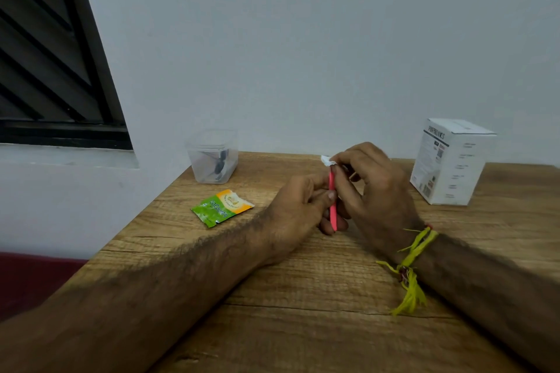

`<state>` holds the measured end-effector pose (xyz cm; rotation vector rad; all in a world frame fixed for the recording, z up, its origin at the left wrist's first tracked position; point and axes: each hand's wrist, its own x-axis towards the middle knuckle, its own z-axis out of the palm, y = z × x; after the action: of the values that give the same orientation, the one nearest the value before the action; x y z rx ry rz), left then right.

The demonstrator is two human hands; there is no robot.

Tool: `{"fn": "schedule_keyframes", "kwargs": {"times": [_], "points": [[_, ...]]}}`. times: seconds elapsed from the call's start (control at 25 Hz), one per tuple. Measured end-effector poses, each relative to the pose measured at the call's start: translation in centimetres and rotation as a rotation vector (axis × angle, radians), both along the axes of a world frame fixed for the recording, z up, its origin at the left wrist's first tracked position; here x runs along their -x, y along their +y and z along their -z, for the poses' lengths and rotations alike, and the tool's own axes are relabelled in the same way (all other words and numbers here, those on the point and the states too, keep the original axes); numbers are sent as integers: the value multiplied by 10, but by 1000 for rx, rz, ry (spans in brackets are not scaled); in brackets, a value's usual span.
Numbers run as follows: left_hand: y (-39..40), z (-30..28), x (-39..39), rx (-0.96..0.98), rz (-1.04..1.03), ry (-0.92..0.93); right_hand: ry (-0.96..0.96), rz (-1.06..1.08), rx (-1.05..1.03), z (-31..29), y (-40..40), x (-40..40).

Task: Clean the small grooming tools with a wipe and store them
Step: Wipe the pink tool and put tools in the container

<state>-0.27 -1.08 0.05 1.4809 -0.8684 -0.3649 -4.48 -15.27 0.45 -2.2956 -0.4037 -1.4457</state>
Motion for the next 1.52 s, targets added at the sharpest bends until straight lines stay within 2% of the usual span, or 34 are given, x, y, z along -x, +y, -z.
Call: {"fn": "schedule_keyframes", "kwargs": {"times": [0.24,0.4,0.64,0.92,1.08,1.52], "points": [[-1,0,-2,-17,1,11,29,-16,-15,-3,-2,1],[-4,2,0,-8,-30,84,-92,-17,-87,-2,-8,14],[-1,-2,-4,35,2,81,60,36,101,3,-7,4],[2,-4,-6,26,-17,61,77,11,145,0,-2,-3],[-1,-2,-2,27,-90,42,79,23,254,2,-5,1],[3,-4,1,53,-109,123,131,-43,229,6,-8,2]]}}
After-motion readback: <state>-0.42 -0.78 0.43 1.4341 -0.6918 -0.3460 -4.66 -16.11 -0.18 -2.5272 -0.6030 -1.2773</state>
